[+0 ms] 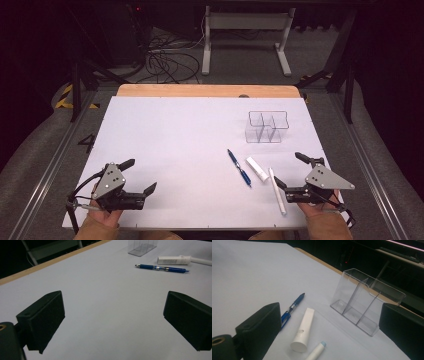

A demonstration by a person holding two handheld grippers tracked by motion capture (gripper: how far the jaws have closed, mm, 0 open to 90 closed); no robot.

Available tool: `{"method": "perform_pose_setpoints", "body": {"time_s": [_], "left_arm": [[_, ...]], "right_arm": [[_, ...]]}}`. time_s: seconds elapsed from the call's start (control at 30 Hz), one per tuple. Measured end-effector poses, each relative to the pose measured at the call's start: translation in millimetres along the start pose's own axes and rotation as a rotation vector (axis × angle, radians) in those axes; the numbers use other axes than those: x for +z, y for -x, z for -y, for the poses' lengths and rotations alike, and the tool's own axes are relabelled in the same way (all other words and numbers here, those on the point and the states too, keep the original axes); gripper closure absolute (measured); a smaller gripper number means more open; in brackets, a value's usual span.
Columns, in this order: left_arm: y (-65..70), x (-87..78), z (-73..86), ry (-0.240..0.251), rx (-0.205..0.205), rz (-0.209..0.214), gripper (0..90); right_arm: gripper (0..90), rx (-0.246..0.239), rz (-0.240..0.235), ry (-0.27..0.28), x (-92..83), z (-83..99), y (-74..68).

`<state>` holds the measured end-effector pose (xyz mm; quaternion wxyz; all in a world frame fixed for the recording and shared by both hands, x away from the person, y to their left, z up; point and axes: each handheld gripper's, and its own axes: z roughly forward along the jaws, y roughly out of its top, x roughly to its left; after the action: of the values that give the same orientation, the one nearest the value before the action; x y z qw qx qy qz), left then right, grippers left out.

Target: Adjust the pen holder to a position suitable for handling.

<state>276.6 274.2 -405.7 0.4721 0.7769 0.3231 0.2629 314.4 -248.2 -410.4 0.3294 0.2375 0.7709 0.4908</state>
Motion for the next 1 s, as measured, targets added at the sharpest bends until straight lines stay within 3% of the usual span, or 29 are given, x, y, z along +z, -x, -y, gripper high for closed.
{"method": "perform_pose_setpoints", "body": {"time_s": [0.3, 1.0], "left_arm": [[1.3, 0.1, -0.4, -0.001, 0.009, -0.004, 4.5], [0.6, 0.2, -0.3, -0.003, 0.006, -0.004, 4.5]], "right_arm": [[5.7, -0.001, -0.019, -0.027, 6.0, -19.7, 11.2], [7.4, -0.015, -0.022, -0.044, 9.5, -35.4, 21.9]]}}
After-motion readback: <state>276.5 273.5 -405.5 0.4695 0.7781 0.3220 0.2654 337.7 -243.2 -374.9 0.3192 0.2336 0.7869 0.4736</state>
